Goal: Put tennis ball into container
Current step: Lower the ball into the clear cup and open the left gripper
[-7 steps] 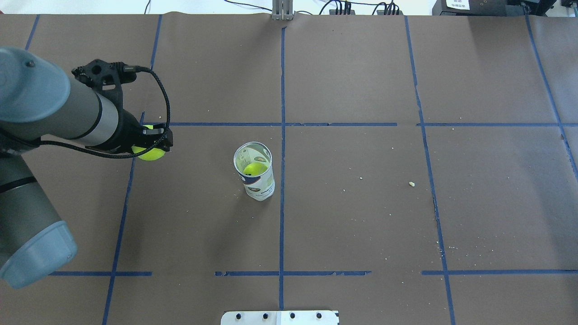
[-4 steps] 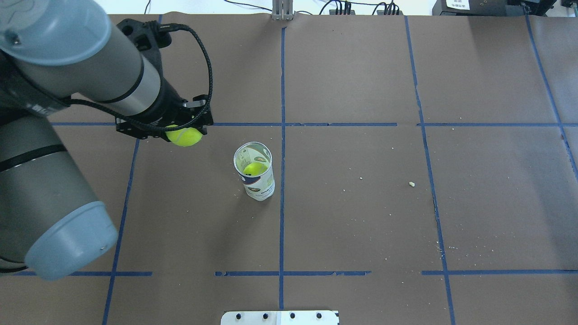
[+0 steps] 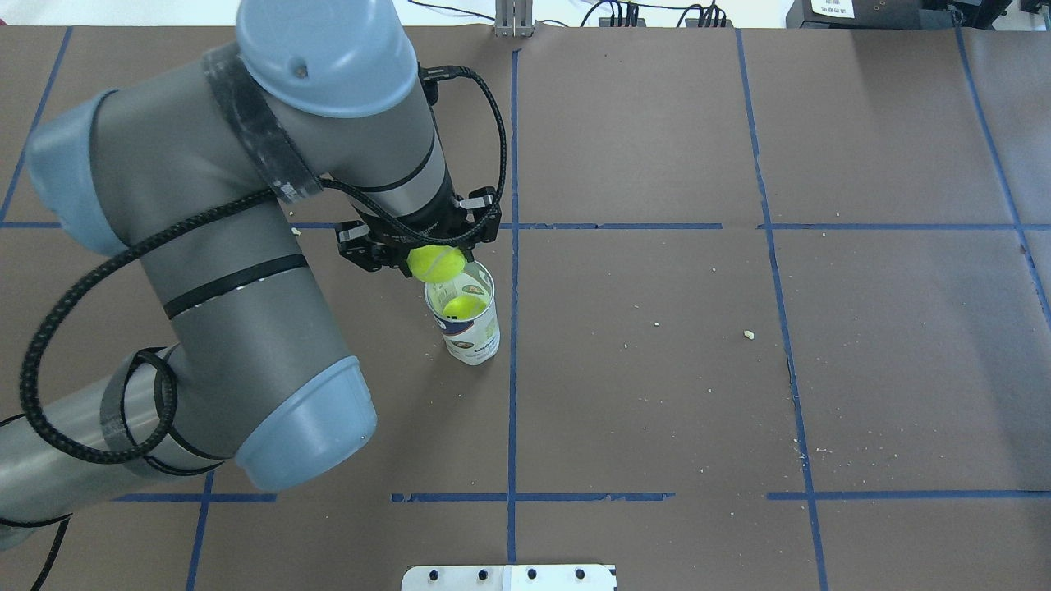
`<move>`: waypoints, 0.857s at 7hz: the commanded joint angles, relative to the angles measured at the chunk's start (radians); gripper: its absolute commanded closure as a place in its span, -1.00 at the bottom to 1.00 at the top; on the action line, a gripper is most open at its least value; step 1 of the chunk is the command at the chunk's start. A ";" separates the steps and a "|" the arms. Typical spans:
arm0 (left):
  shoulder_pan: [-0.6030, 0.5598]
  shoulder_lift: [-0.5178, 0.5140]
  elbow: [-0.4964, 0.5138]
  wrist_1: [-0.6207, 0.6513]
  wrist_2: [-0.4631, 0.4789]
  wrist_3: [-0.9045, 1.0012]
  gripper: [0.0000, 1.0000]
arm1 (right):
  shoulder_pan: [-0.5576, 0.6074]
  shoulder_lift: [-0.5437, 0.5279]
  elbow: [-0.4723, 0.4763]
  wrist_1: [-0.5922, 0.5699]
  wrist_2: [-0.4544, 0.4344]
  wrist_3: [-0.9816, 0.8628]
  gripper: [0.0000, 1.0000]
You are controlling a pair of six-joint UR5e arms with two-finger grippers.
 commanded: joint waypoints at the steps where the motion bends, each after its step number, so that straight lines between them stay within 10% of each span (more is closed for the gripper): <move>1: 0.025 -0.003 0.011 -0.004 -0.001 0.000 0.63 | 0.000 0.000 0.000 0.000 0.000 0.000 -1.00; 3: 0.025 0.000 0.010 -0.004 -0.001 0.008 -0.89 | 0.000 0.000 0.000 0.000 0.000 0.000 -1.00; 6: 0.025 0.000 -0.001 -0.006 -0.001 0.009 -1.00 | 0.000 0.001 0.000 0.000 0.000 0.000 -1.00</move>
